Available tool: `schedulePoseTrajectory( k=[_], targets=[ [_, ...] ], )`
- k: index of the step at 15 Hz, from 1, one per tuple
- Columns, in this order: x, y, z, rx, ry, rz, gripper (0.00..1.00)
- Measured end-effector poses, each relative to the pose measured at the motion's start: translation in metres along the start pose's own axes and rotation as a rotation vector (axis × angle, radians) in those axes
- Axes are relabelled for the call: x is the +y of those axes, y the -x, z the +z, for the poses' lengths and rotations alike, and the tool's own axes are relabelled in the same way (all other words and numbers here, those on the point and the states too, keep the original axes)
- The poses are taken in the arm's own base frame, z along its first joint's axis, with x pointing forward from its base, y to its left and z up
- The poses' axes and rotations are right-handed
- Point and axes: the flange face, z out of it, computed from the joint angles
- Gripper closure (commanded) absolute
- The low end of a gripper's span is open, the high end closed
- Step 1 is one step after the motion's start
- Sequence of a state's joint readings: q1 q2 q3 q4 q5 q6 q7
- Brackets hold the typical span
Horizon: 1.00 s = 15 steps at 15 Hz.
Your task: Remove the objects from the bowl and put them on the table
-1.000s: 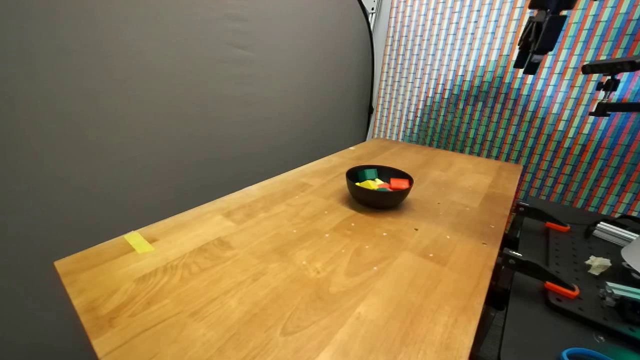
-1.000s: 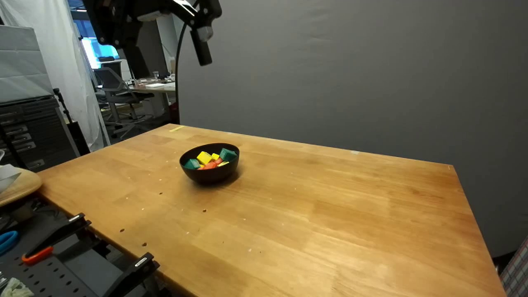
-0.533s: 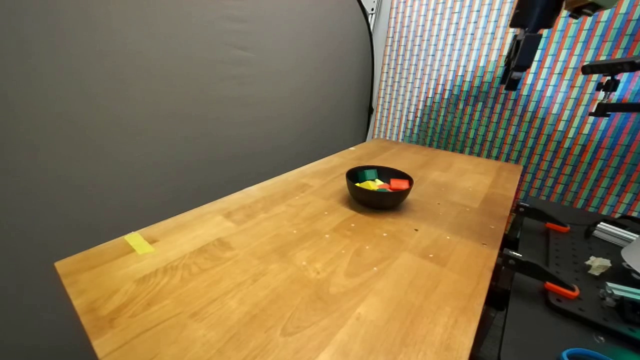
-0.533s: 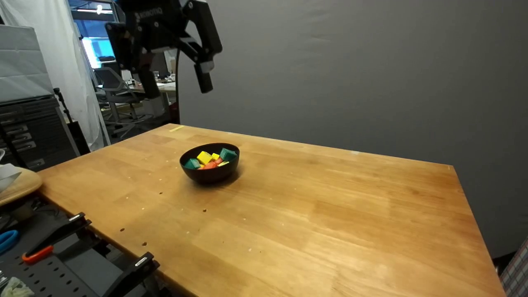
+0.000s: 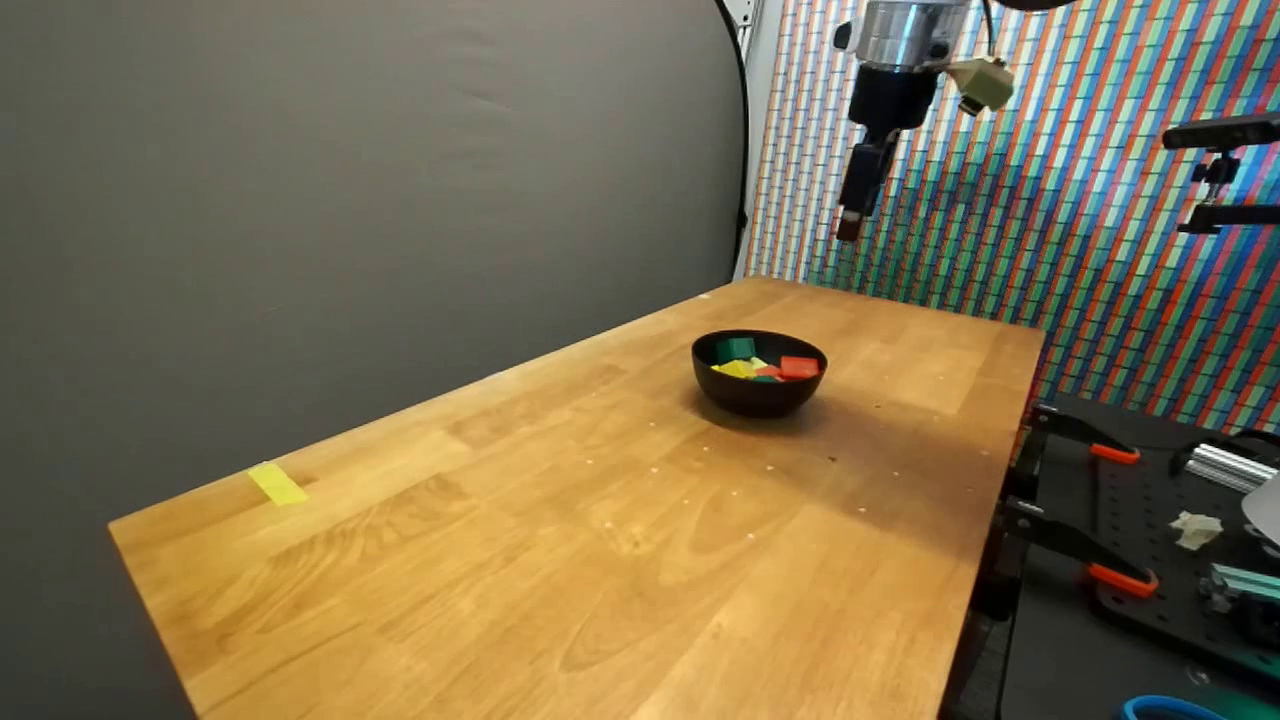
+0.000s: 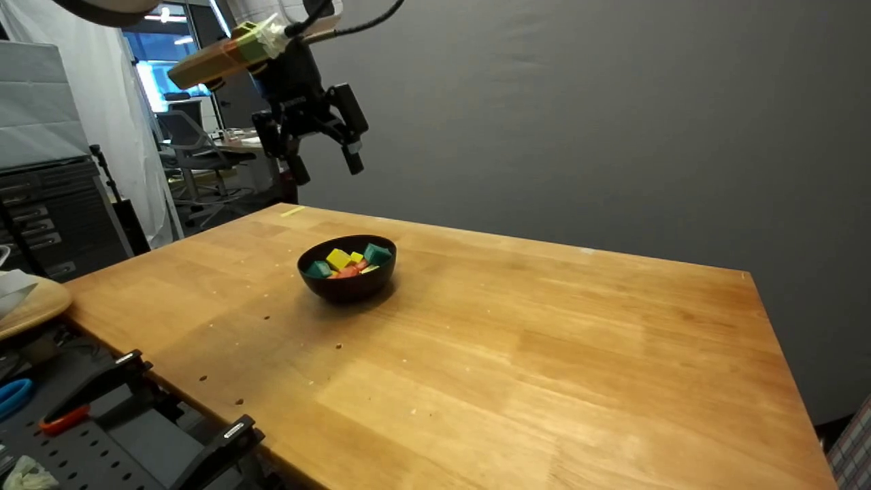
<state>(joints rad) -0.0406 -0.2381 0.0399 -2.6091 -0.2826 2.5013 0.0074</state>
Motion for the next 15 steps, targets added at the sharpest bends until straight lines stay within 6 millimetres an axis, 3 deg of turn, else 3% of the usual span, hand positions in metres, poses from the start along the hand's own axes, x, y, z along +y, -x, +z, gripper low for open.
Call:
schedulePoseTrajectory(
  k=[2,5,8,12,15],
  targets=[
    [-0.006,-0.022,0.015,-0.023,-0.01,0.02,0.0],
    [-0.008,-0.034,0.031,-0.063,-0.05,0.009,0.0],
    [-0.009,-0.028,0.039,-0.083,-0.07,0.009,0.0],
    [-0.011,-0.014,0.066,-0.138,-0.207,0.066,0.0],
    [-0.015,-0.019,0.087,-0.143,-0.227,0.139,0.0]
  ],
)
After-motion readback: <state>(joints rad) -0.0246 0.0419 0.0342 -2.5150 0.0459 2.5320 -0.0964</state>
